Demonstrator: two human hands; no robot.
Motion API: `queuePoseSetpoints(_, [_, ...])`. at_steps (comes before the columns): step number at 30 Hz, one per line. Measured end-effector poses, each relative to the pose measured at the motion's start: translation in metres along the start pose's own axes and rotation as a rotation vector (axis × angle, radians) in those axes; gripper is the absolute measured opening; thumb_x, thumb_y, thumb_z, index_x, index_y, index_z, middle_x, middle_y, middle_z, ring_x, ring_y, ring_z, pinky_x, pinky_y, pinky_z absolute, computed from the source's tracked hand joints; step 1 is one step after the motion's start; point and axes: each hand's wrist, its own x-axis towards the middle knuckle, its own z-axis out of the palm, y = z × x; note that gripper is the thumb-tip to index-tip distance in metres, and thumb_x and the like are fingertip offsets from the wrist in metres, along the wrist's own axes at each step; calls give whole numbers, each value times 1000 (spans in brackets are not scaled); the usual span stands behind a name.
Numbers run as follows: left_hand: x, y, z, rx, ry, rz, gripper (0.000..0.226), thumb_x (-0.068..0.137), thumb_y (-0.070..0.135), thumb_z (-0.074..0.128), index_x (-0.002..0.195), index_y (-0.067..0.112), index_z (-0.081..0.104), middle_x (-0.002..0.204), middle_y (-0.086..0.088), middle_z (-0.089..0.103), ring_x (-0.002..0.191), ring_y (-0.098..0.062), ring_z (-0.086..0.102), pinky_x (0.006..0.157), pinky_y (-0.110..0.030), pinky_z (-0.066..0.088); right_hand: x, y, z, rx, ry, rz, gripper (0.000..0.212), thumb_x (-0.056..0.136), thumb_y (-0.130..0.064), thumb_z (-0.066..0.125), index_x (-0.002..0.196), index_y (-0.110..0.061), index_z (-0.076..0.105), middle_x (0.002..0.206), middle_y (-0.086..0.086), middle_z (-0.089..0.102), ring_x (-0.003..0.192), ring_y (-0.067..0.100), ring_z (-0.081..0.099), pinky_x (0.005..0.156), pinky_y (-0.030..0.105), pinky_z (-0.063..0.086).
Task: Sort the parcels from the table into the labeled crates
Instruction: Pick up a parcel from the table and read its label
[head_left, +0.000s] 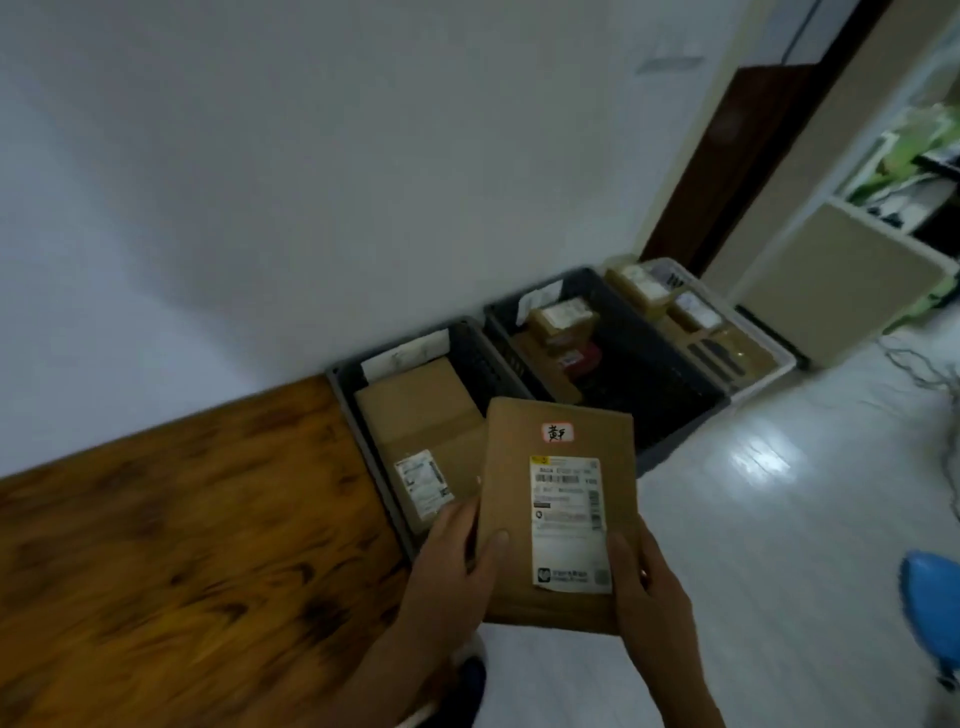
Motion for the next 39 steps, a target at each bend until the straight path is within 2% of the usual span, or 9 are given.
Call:
queuePoseSetpoints(2, [34,-2,2,-19,78,-30,40,101,37,54,131,54,33,119,26,46,107,10,50,88,-5,40,46,-13,12,-40,-73,-35,54,98,-56,43,145,-30,49,122,2,64,101,19,60,85,32,49])
queuePoseSetpoints(6, [97,-34,3,29,117,-120,84,94,43,65,156,42,8,144,14,34,130,-10,43,108,-34,45,136,-38,51,-121,-229,-111,53,102,-49,44,148,-24,46,142,8,56,125,26,55,103,36,46])
queuePoseSetpoints(12, [167,-69,1,187,-103,-339,130,73,55,81,152,42,-21,163,8,-18,146,-21,28,116,-32,37,239,-72,114,-284,-451,-243,51,105,-47,41,153,-30,38,143,4,57,126,24,57,101,32,44])
queuePoseSetpoints(18, [220,-112,-10,371,-24,-474,121,78,64,71,152,40,-21,164,2,-6,133,-24,46,104,-37,49,299,-82,178,-397,-632,-276,53,105,-50,38,156,-33,34,142,2,58,123,25,59,101,34,45])
queuePoseSetpoints(22, [242,-129,-19,595,16,-622,109,85,61,65,157,32,-12,166,-7,-3,150,-36,15,121,-45,22,332,-76,221,-456,-759,-276,56,104,-55,37,156,-37,31,137,0,62,116,22,64,101,40,52])
queuePoseSetpoints(27, [261,-135,-32,747,99,-645,107,88,58,63,159,24,-10,164,-2,-25,149,-18,-17,124,-44,-1,354,-91,261,-441,-842,-392,42,108,-41,36,148,-31,41,120,-3,67,100,16,67,85,33,54])
queuePoseSetpoints(30, [269,-153,-46,805,100,-627,107,88,63,59,158,21,-11,162,1,-25,151,-18,-20,126,-47,-2,364,-103,283,-461,-879,-449,36,107,-42,34,139,-31,45,113,-3,68,97,18,68,82,38,58])
queuePoseSetpoints(34, [275,-160,-55,863,46,-573,106,88,61,60,159,16,-5,161,3,-21,147,-13,-23,119,-34,-17,373,-106,290,-479,-918,-492,32,108,-40,34,133,-26,49,113,-1,70,91,16,67,67,25,50])
queuePoseSetpoints(39, [272,-161,-60,809,72,-578,106,87,56,65,160,18,-2,163,6,-16,144,-7,-22,120,-29,-12,377,-112,289,-490,-1018,-415,37,108,-42,37,141,-27,47,125,-3,64,104,15,61,78,27,45])
